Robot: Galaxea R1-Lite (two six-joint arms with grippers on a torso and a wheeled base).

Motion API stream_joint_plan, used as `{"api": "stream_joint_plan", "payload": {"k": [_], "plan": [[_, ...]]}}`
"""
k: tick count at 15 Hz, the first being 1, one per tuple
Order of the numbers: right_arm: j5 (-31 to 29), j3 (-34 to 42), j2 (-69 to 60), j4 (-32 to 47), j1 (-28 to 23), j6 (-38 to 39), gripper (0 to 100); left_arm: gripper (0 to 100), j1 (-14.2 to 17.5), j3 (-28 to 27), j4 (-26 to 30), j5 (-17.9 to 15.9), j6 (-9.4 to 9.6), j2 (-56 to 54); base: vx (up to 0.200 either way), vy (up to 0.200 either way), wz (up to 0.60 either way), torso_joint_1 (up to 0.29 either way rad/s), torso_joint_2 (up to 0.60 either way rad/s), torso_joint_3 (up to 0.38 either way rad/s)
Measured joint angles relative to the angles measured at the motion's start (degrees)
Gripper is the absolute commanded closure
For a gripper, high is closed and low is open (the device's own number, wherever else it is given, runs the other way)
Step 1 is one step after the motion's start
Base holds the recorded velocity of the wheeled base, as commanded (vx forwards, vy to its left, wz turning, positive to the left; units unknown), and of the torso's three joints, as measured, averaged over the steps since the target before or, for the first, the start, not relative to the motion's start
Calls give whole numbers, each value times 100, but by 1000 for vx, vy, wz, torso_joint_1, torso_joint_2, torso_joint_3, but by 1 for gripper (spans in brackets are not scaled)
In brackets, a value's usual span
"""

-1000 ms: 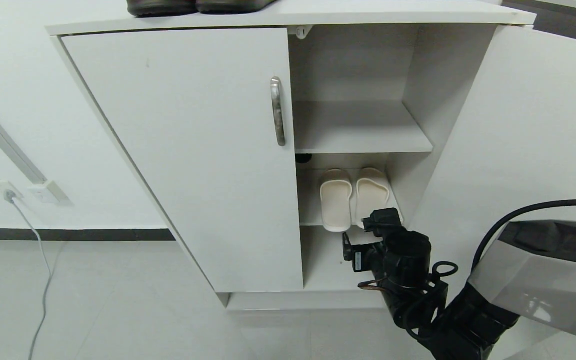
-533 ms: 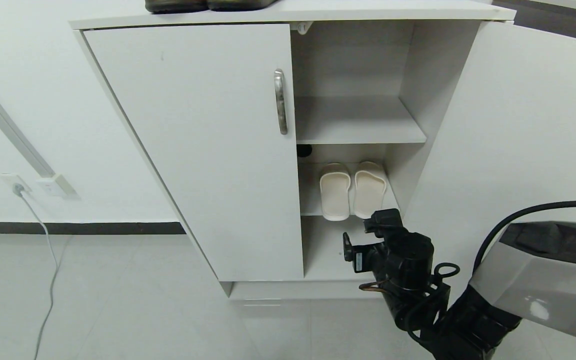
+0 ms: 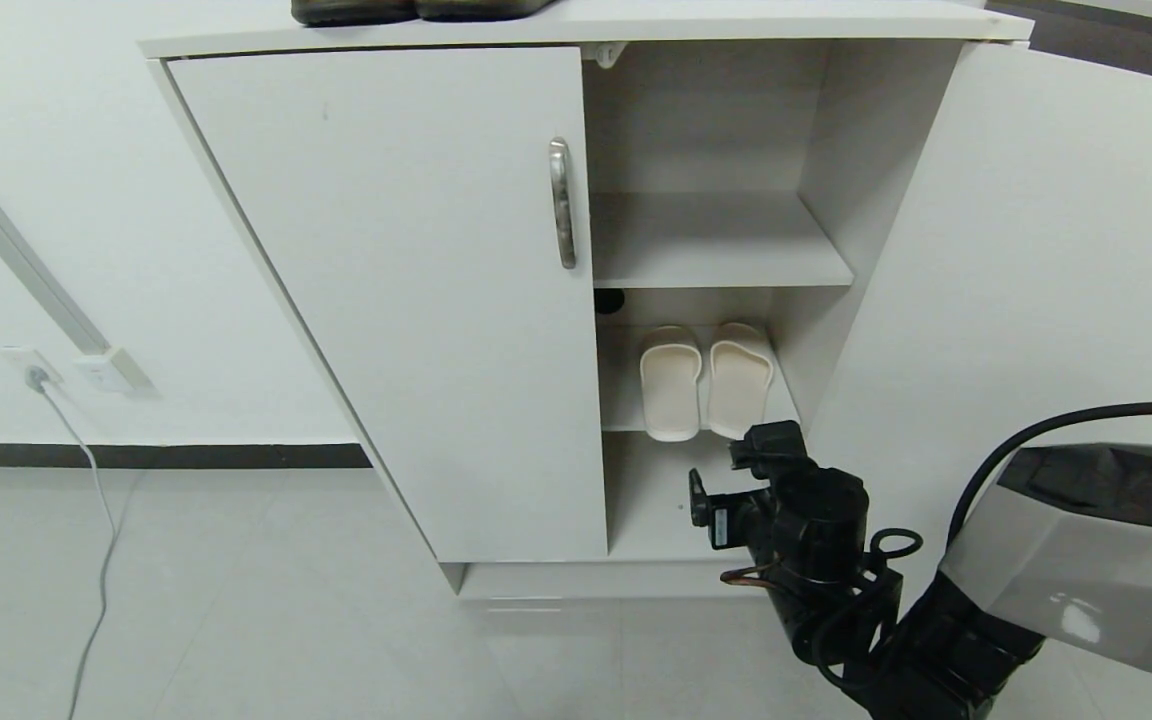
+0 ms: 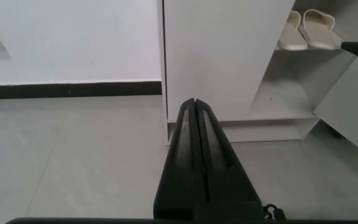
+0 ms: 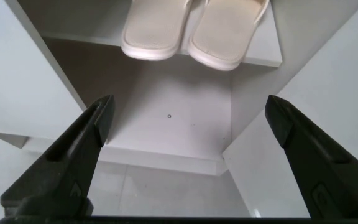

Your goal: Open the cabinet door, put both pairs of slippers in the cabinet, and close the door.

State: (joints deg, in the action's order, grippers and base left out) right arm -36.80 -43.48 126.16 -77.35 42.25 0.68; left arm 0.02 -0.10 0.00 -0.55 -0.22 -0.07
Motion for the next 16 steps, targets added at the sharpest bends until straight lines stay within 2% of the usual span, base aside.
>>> {"api": "stream_joint_plan", "payload": {"k": [3,10,16], "plan": [[0,11,-2,-5,-2,2,0,100,5,0,0,-5,6,0,0,0,0,1,-1,40],[-11,16,-11,-13,0,-2,0,100,5,0,0,0,1,0,0,0,0,4,2,175],[-12,16,-20,-90,-9,-39,0,100,2,0,0,1,0,0,0,0,0,0,1,11]]}}
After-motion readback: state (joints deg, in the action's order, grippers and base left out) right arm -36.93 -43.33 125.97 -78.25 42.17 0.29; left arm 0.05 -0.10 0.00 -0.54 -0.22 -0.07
